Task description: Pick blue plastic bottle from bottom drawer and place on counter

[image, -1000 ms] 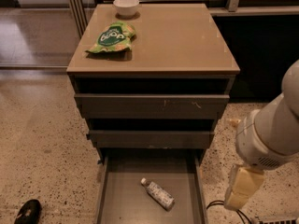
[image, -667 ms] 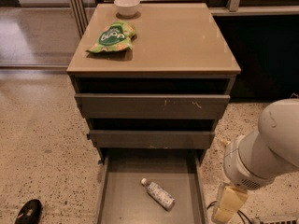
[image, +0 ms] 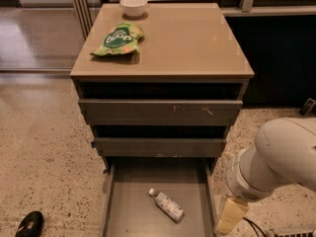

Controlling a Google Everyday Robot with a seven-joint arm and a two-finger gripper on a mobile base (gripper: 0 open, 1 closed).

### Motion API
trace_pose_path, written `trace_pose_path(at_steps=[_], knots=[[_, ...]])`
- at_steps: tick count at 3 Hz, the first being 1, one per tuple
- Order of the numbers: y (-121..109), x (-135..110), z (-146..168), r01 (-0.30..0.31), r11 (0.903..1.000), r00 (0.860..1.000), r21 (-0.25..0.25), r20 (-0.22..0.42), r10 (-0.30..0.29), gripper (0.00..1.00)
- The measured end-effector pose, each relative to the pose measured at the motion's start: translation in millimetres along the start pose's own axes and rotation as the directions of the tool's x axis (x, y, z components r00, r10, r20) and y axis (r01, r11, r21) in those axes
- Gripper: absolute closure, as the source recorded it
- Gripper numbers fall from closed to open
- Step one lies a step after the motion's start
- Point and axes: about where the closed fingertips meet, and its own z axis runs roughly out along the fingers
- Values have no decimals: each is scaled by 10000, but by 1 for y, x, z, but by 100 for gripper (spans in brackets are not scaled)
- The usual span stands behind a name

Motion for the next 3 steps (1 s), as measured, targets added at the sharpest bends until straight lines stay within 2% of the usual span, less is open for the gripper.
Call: trace_pose_path(at_steps=[1, 2, 3], knots=[[-17, -10, 39, -245, 9996, 9985, 149, 492, 238, 0], [-22, -25, 76, -272, 9993, 9965, 244, 796, 252, 0], [13, -29, 140, -904, 9958, 9911, -164, 968, 916, 0]])
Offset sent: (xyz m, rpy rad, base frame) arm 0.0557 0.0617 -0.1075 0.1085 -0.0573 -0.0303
